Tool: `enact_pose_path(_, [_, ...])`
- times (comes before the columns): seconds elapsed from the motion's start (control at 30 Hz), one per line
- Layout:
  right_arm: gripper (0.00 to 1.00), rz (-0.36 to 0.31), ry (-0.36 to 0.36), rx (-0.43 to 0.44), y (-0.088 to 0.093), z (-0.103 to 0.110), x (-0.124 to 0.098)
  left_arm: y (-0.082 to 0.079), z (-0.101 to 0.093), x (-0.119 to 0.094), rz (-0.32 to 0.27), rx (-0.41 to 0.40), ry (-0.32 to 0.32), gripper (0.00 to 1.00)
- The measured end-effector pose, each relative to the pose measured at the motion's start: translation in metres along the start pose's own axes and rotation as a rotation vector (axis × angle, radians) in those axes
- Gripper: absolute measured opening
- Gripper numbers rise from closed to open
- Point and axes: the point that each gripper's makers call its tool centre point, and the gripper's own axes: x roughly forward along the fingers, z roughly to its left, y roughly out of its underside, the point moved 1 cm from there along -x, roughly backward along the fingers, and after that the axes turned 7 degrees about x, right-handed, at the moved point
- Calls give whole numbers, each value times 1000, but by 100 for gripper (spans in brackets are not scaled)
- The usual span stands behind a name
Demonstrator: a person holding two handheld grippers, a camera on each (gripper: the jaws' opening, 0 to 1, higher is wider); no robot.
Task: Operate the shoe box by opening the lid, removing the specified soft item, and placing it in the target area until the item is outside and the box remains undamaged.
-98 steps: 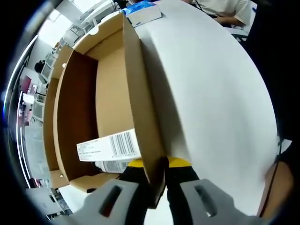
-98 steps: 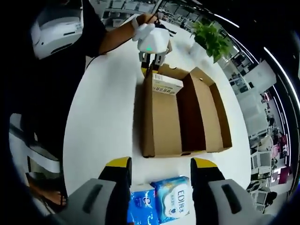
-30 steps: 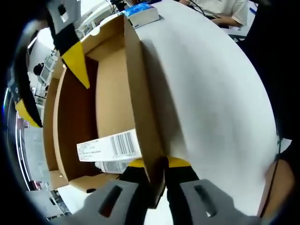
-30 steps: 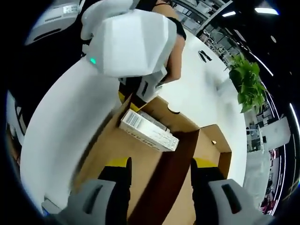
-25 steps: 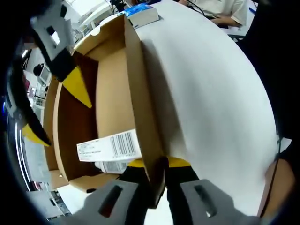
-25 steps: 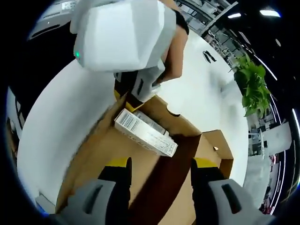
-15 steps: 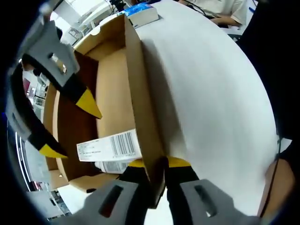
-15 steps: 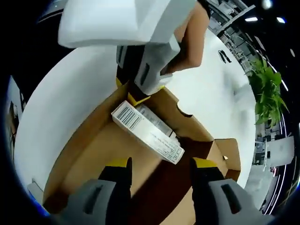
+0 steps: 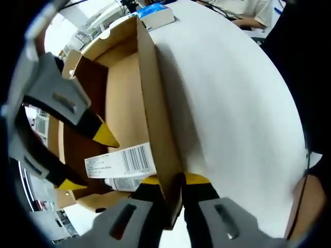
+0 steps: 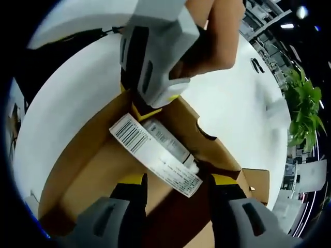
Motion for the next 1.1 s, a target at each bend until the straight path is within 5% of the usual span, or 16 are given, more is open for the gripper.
enact_pose_path(1.1, [31, 26, -64, 4, 14, 10, 1, 0, 3, 1, 1, 2, 1, 9])
